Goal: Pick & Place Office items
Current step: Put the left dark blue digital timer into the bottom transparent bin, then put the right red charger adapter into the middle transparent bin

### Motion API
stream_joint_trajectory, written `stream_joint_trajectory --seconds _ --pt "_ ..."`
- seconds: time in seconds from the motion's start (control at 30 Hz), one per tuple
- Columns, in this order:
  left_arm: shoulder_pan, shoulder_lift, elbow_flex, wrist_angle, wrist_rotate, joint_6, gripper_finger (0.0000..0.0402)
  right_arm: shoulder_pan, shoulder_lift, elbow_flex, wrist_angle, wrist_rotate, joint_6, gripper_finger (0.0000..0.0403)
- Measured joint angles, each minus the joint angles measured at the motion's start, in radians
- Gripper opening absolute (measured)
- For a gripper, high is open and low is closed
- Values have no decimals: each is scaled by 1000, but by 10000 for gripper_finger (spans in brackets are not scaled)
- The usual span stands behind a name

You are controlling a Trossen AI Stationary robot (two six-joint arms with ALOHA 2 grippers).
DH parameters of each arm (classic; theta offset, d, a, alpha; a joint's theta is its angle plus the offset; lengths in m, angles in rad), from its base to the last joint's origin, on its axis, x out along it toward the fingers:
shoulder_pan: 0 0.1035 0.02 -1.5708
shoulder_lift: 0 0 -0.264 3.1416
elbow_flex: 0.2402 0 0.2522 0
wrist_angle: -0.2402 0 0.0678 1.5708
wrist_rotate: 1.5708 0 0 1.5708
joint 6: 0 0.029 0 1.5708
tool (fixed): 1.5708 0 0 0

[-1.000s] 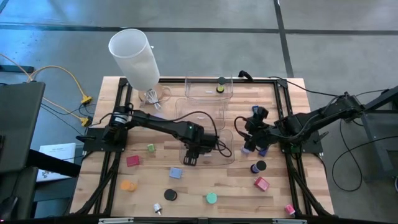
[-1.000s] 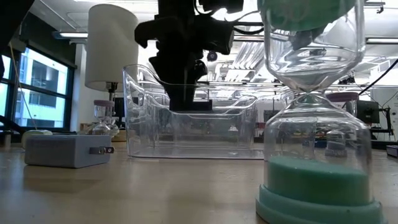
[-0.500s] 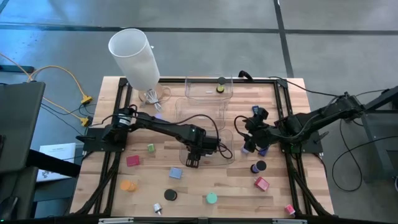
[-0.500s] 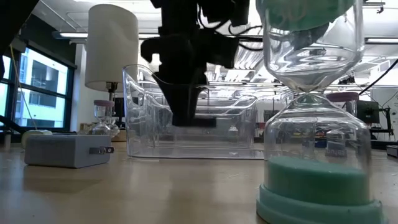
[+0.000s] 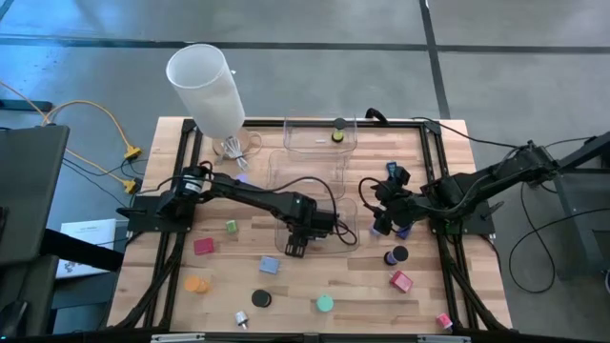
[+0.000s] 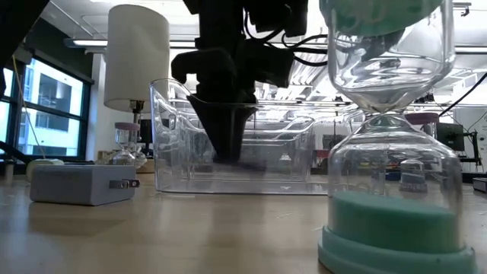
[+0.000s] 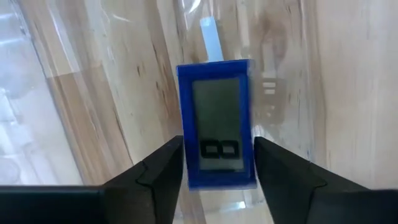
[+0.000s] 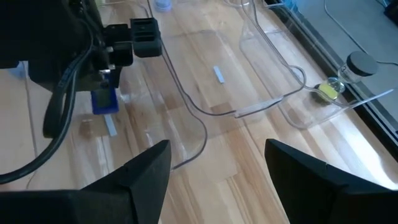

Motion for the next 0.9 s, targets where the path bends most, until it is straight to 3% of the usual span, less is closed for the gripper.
stream_joint_trajectory --seconds 0.27,0.63,0.9 --pt "0 0 0 3 -1 5 252 0 0 0 0 0 0 250" --pt "-25 -133 15 3 -85 38 254 0 0 0 0 1 -8 250" --pt "-44 -287 16 -132 -135 -74 254 0 0 0 -3 -28 -12 250"
